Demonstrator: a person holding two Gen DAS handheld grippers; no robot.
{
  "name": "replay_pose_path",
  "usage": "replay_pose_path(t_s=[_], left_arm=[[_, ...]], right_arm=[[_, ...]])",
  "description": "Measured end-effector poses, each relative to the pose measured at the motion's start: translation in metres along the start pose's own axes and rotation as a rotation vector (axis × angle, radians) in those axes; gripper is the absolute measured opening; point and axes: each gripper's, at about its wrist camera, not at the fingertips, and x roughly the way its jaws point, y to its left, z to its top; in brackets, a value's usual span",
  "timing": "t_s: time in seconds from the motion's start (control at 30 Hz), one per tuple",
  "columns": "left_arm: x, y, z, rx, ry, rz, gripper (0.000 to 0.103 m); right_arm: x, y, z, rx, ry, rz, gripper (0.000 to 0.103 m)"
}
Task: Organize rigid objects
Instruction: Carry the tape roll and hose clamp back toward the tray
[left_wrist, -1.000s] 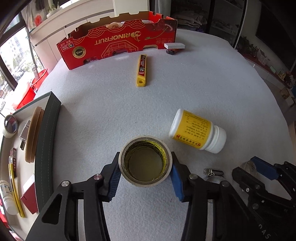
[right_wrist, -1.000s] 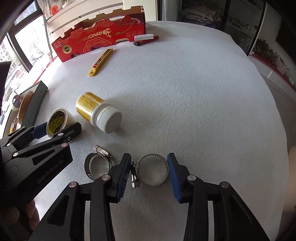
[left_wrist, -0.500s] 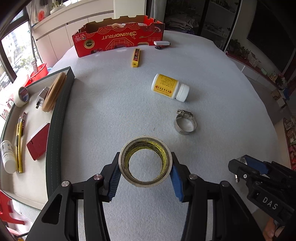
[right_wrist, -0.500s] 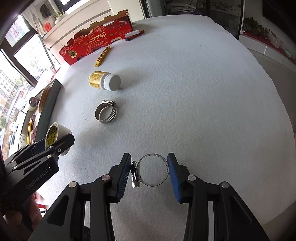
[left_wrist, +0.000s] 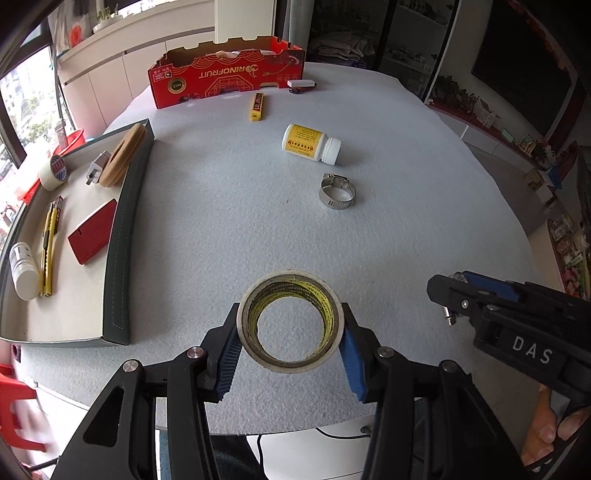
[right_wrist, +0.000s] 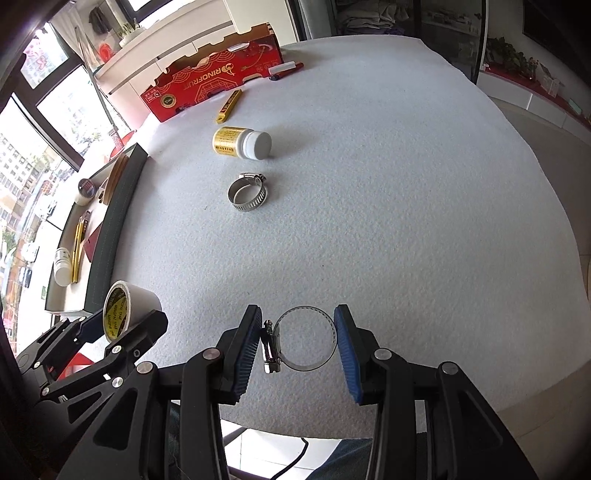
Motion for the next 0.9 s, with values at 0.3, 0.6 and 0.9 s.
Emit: replay_pose_path(t_s=[0.3,0.6,0.9], left_arm=[[-0.024,0.033,-0.001,-0.064,-0.051,0.014,0.052],[-0.042,0.056,-0.012,-0.056,-0.058,0.066,0.052],[-0.037,0.042,-0.015,-0.033,-0.02,0.049,0.052]], right_arm=[[-0.008,0.035,0.005,-0.048,-0.025,0.034,0.042],[-0.013,0.068,0.005,-0.099,-0.058,0.147,0.042],[-0.001,0.029,-0.005,0.0,-0.032,0.168,0.042]])
